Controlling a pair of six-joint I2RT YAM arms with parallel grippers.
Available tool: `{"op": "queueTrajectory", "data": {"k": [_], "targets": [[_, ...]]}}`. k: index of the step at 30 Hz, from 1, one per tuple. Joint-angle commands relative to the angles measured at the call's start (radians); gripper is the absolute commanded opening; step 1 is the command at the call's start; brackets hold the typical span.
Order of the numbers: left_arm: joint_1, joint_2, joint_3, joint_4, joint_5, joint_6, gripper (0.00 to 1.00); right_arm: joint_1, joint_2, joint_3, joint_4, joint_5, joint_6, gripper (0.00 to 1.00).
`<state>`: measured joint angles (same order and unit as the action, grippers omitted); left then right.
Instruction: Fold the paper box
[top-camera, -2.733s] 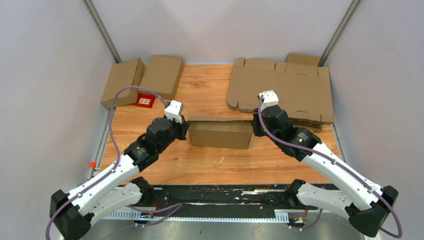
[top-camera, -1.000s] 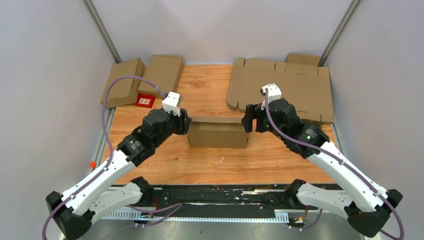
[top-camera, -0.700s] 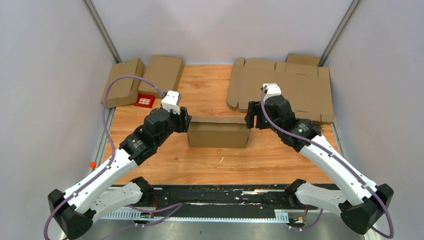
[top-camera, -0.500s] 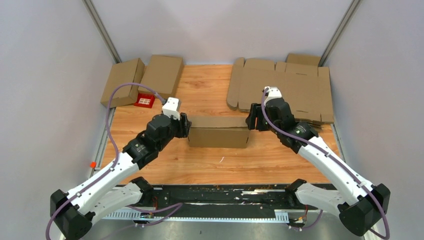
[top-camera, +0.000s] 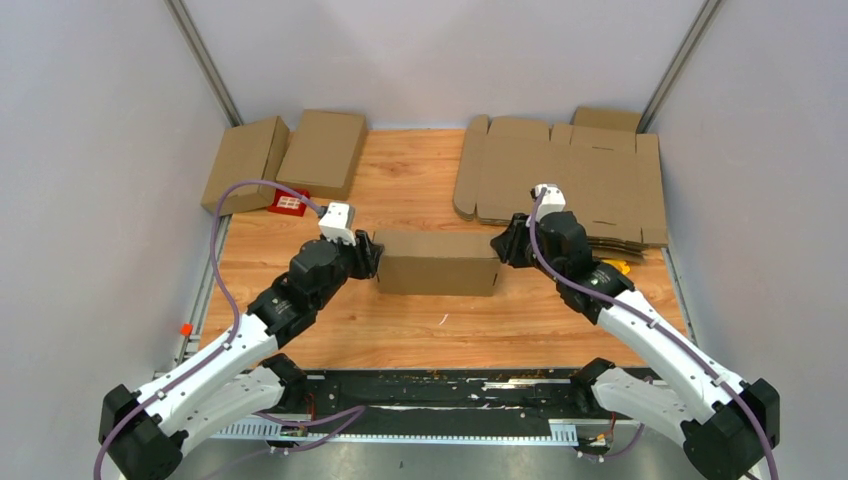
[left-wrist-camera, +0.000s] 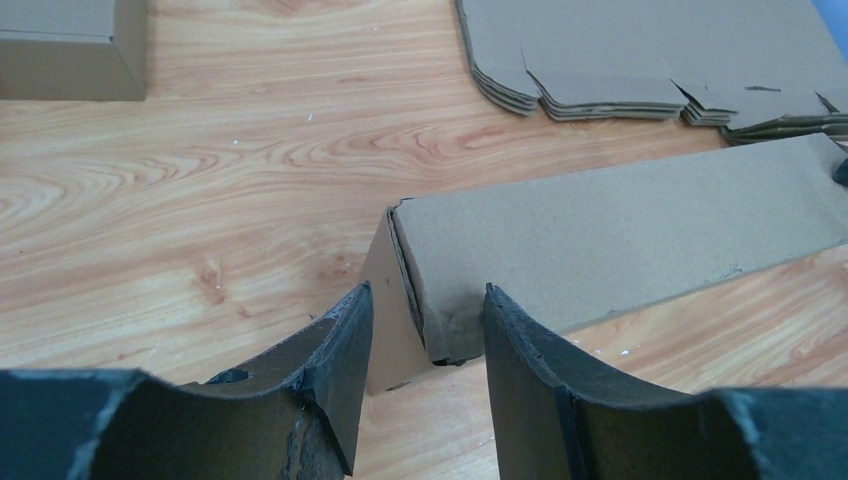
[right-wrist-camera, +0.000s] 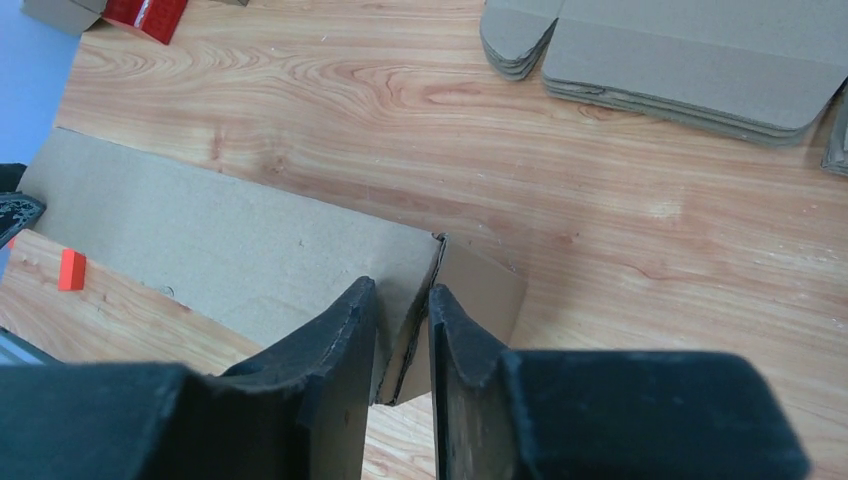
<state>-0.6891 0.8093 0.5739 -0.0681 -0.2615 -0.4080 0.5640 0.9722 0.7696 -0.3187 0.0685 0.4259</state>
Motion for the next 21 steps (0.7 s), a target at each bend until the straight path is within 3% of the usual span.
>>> {"op": "queueTrajectory", "data": {"k": [1,4,9,13,15,16,18,19,21], "targets": [[0.006,0.013,-0.014,-0.125,0.005,0.011,0.51,-0.025,0.029,-0.047,-0.145,0.035,-0.018,0.19],[0.007,0.008,0.024,-0.135,0.016,0.021,0.51,-0.026,0.018,0.002,-0.16,0.015,-0.033,0.15],[0.007,0.008,0.14,-0.184,0.026,0.044,0.51,-0.028,0.006,0.14,-0.228,0.017,-0.073,0.3],[0.006,-0.002,0.21,-0.223,0.03,0.062,0.48,-0.028,-0.009,0.2,-0.267,0.01,-0.083,0.26],[0.007,-0.01,0.222,-0.228,0.048,0.062,0.38,-0.029,-0.027,0.21,-0.271,-0.01,-0.079,0.21],[0.007,-0.01,0.22,-0.227,0.064,0.061,0.3,-0.028,-0.034,0.21,-0.267,-0.02,-0.076,0.18],[0.007,-0.003,0.218,-0.22,0.1,0.061,0.08,-0.029,-0.042,0.211,-0.257,-0.051,-0.083,0.0],[0.006,0.003,0.218,-0.219,0.112,0.059,0.0,-0.028,-0.039,0.219,-0.253,-0.099,-0.087,0.0],[0.007,0.012,0.216,-0.21,0.118,0.057,0.0,-0.027,-0.021,0.238,-0.253,-0.144,-0.088,0.0]]}}
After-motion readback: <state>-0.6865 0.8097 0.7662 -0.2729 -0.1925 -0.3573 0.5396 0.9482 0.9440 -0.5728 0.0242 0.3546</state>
